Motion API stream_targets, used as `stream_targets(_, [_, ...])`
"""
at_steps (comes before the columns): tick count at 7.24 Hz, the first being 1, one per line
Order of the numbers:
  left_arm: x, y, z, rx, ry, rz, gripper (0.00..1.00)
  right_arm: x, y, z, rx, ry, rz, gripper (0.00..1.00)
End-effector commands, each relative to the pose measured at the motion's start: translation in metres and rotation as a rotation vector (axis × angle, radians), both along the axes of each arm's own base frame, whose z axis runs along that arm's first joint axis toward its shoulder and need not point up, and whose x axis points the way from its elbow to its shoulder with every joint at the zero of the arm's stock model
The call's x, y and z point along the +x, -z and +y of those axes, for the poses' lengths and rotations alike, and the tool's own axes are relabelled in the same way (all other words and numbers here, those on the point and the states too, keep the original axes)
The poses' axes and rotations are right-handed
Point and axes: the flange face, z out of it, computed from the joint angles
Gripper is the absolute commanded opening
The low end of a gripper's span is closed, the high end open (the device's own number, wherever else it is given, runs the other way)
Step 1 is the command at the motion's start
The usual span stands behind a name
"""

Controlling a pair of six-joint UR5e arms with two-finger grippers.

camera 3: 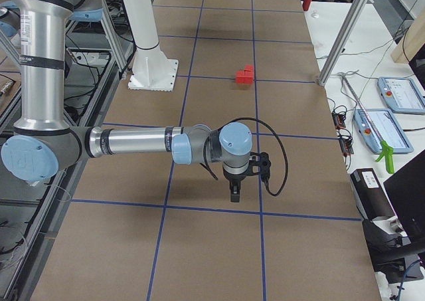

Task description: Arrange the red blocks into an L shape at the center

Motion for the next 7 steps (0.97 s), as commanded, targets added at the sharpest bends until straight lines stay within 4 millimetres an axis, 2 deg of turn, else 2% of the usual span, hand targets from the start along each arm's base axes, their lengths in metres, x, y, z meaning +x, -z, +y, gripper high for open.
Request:
stream_targets(1, [-0.0012,-0.0007,0.0009,-0.002,0.002,0.000,1.00,0.0000,0.0011,0.0004,0.000,-0.004,-0.005,0.99])
stream_targets(7, [-0.0008,-0.0028,0.0013,-0.040,0.002,-0.005,1.00,0.0001,0.0037,-0.0006,0.007,-0.006,-0.003,0.99])
